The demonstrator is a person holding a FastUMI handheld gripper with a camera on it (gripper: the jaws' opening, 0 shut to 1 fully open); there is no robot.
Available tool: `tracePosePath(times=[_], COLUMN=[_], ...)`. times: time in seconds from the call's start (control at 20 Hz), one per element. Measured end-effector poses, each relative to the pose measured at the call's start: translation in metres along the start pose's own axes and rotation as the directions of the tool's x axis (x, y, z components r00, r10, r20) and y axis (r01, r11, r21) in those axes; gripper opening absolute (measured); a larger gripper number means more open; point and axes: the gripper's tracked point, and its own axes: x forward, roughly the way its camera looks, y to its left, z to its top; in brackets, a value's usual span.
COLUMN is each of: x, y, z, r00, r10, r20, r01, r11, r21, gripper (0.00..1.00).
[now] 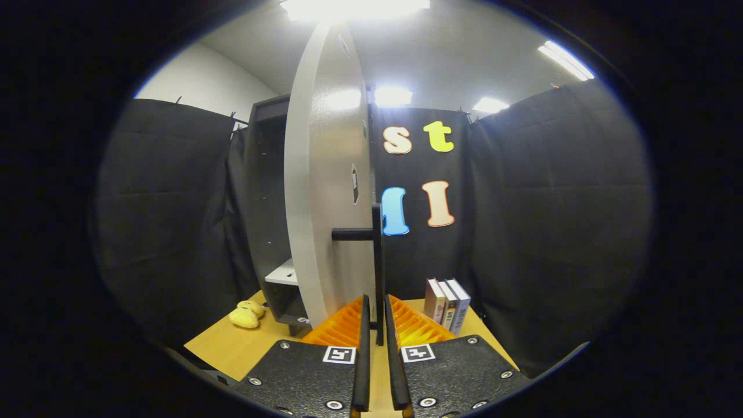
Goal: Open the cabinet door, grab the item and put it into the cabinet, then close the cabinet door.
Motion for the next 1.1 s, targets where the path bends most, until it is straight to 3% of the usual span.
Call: tracePosePath(times=[0.1,0.25,0.4,0.5,0.65,0.75,1.1], x=[0.001,0.001,0.005,0.010,0.010,0.007,0.000], y=[-0.010,0.000,-0.004,0.002,0.014,0.029,0.073], z=[0.002,0.011,0.024,0.029,0.026,0.019,-0.012], r00=[0.998,0.996,0.987,0.980,0.978,0.980,0.981], r10=[-0.054,-0.057,-0.066,-0.038,-0.003,0.034,0.152], r20=[0.017,0.065,0.148,0.194,0.209,0.195,0.122], r01=[0.053,0.051,0.056,0.029,-0.007,-0.045,-0.162], r11=[0.998,0.995,0.996,0.998,0.999,0.998,0.984], r21=[0.019,0.089,0.070,0.053,0.047,0.051,0.077], gripper=[0.14,0.15,0.27,0.40,0.86,0.93,0.94])
